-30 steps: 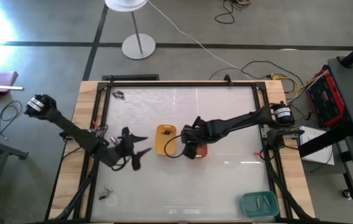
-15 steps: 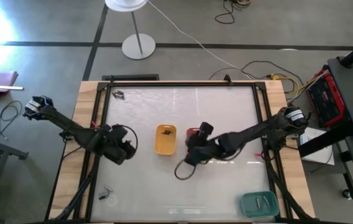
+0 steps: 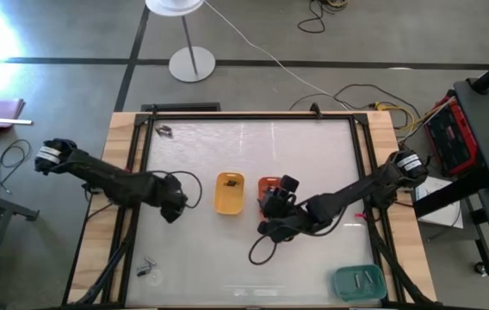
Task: Sort batteries
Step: Put the silver battery into the orange bin
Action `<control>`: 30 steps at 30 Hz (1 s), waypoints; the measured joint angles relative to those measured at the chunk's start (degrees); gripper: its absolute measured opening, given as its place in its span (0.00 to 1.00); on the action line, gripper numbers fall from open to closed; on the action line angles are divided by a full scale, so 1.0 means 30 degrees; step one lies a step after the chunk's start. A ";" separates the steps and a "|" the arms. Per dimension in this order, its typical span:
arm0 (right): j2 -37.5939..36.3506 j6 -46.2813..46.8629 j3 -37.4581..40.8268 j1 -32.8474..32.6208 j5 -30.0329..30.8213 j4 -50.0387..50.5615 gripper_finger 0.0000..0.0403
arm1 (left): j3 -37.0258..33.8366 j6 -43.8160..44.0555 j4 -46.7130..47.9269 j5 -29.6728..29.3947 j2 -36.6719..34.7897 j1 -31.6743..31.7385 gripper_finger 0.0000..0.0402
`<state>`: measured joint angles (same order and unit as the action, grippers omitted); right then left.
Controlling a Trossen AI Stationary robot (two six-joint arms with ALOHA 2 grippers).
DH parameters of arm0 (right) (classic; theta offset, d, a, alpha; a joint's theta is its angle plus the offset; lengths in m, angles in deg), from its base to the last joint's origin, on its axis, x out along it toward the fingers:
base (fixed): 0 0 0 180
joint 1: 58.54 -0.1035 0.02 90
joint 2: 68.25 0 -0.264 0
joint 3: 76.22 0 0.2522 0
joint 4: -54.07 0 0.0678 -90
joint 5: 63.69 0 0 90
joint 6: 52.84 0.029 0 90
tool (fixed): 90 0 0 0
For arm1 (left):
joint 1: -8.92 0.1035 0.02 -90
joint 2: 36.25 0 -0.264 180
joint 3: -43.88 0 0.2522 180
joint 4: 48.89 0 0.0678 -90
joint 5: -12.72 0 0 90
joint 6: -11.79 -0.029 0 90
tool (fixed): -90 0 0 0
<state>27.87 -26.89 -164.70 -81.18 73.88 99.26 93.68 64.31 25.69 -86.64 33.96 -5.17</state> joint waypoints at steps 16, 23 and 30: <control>0.0131 0.1319 0.0216 -0.0040 -0.0066 0.0004 0.41 | 0.2249 -1.4720 0.2879 0.2459 0.4674 0.0534 0.47; 0.0131 0.1408 0.0523 -0.0040 0.0007 -0.0118 0.41 | 0.3994 -1.6010 0.3024 0.2202 0.6094 0.0519 0.40; 0.0131 0.2357 0.0881 -0.0122 0.0006 -0.0075 0.38 | 0.5594 -2.0047 0.4191 0.0787 0.6846 0.0519 0.38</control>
<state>28.26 -19.82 -162.05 -81.54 73.90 99.03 110.46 4.17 38.26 -84.28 54.49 -3.61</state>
